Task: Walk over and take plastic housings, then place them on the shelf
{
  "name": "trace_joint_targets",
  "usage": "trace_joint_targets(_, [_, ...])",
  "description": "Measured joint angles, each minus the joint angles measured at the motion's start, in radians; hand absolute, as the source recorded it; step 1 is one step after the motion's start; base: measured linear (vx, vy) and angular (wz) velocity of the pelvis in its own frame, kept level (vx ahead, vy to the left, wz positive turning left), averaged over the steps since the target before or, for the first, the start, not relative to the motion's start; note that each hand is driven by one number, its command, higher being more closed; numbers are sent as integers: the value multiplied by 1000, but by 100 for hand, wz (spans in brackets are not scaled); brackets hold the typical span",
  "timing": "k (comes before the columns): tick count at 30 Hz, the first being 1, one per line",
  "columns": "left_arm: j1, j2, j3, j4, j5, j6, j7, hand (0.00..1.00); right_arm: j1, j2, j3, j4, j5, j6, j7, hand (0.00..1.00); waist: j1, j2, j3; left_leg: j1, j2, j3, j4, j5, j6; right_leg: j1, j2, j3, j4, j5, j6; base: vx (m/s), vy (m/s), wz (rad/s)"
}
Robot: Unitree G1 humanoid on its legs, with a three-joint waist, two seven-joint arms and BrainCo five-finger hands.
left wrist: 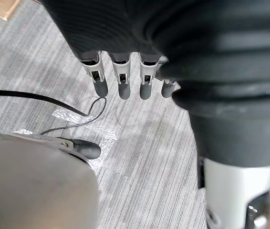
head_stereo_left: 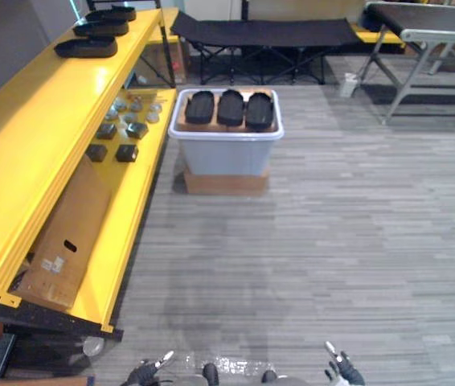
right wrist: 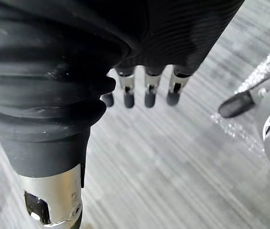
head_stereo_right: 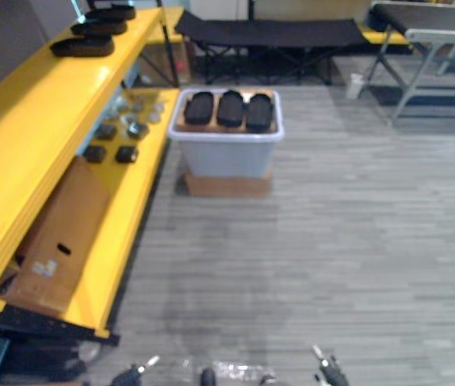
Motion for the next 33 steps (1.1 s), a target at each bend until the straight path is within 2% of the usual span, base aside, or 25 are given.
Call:
trace_joint_targets(6, [11,2,8,22,-3,-6,-19,0,24,0,-5,7,-42,37,8,0,1,0,-3,16,1,32,0,-2,3,-8,-1,32,17,1,1,-46,9,-14])
trace_joint_targets(14, [14,2,16,44,-32,-10,-21,0,45,6,-4,29,-87,39,36,0,3,-6,-22,23,0,33,0,-2,4,-8,-2,37,19,1,2,-13,4,-3])
trace_joint_targets(18, [14,2,16,58,-31,-29,-22,0,46,9,1,29,-120,39,47,0,5,-8,-23,22,-1,32,0,-3,4,-9,-3,37,17,0,2,0,0,0])
trace_joint_targets(21, [12,2,16,56,-29,-29,-28,0,42,9,4,27,-133,39,61,0,14,-13,-19,-14,-3,30,10,-11,8,-58,-9,36,65,-22,1,-2,1,2])
trace_joint_targets(23, [-4,2,15,53,-30,-34,-46,0,18,9,6,26,-133,38,68,0,14,-18,0,-92,-3,26,92,-32,24,-130,-23,36,132,-42,0,2,-7,9])
trace_joint_targets(24, [-21,4,15,50,-31,-41,-51,0,-6,7,6,26,-132,38,68,0,17,-12,27,-134,-2,22,144,-50,29,-156,-29,36,168,-48,-1,-9,-16,13])
trace_joint_targets(27, [-57,15,9,34,-44,-58,-55,0,-44,6,25,-5,-124,35,67,0,23,-26,107,-174,-5,7,198,-68,33,-186,-42,31,219,-67,1,-38,4,15])
trace_joint_targets(29, [-59,22,2,32,-70,-71,-56,0,-49,6,44,-17,-119,35,67,0,28,-35,118,-185,-8,7,205,-77,30,-203,-48,32,239,-78,1,-19,7,4])
trace_joint_targets(33, [-68,26,-24,32,-72,-83,-53,0,-46,6,79,-43,-119,36,67,0,28,-28,128,-207,-10,7,266,-114,38,-217,-58,35,278,-108,5,22,12,0])
